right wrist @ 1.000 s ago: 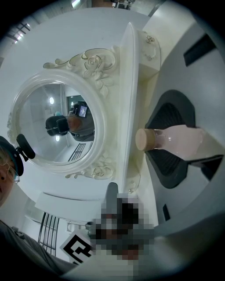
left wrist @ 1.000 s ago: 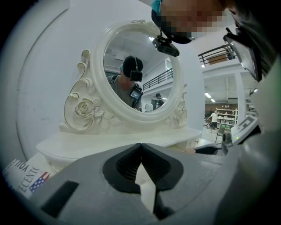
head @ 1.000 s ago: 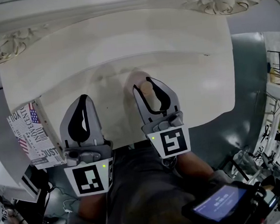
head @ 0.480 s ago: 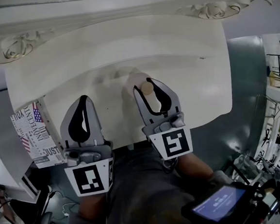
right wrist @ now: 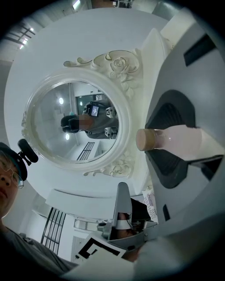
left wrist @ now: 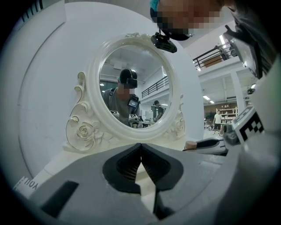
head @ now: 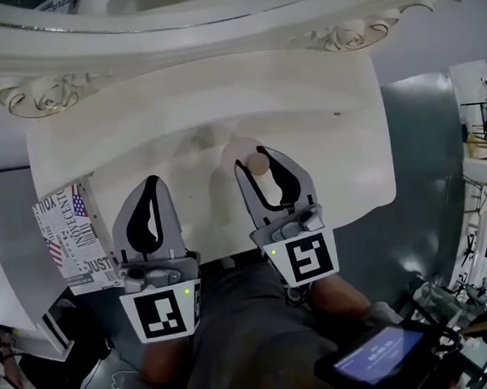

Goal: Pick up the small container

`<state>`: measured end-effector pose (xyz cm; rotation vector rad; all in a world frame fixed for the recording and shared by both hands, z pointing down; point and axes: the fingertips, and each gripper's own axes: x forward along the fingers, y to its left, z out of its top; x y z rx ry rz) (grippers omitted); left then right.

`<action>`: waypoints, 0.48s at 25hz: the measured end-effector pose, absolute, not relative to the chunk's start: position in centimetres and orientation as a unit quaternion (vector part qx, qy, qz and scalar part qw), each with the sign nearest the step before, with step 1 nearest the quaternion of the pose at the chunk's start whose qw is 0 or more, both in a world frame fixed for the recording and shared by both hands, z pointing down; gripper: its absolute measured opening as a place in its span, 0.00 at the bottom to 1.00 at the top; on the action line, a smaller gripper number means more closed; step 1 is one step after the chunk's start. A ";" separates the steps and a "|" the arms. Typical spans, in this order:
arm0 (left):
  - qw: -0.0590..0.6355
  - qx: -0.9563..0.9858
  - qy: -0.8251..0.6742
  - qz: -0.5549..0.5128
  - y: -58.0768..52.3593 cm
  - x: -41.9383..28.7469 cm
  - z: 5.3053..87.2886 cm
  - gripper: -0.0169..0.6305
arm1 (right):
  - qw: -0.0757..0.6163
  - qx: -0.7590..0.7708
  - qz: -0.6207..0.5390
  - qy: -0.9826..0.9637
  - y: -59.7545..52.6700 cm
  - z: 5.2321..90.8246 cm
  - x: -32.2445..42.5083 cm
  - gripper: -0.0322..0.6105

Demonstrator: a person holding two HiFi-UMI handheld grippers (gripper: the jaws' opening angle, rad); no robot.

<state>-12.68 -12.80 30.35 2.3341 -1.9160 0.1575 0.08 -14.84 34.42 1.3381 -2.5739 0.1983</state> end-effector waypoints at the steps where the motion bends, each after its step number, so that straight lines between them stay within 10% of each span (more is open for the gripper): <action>1: 0.055 0.771 -0.633 0.051 -12.7 -12.7 30.0 0.05 | 0.113 0.458 0.064 -0.880 -14.8 34.0 0.1 0.27; 12: 0.023 0.773 -0.633 0.037 -10.7 -11.8 25.8 0.05 | 0.084 0.460 0.032 -0.883 -13.1 28.9 0.4 0.27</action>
